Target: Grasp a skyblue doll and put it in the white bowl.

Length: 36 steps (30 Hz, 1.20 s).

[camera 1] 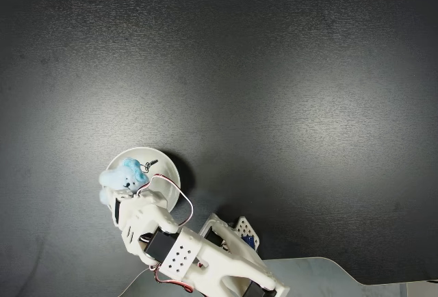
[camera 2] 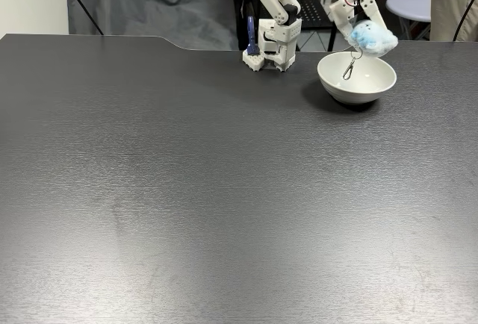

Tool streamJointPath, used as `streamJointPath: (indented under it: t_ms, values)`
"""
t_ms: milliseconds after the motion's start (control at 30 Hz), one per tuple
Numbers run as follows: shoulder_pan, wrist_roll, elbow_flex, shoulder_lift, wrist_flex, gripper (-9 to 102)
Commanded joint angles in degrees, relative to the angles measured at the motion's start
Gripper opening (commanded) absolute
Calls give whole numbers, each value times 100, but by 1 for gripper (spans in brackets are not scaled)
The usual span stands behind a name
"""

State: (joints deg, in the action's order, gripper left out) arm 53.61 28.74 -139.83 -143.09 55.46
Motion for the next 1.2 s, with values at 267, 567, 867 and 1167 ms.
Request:
streamJointPath:
  t_ms: [267, 567, 867, 1167]
  values:
    - [-773, -62, -316, -18, -114, 6]
    - [-686, -62, -457, -26, -114, 7]
    - [167, -35, -466, -9, -62, 7]
    - [167, 44, -466, 519, -18, 15]
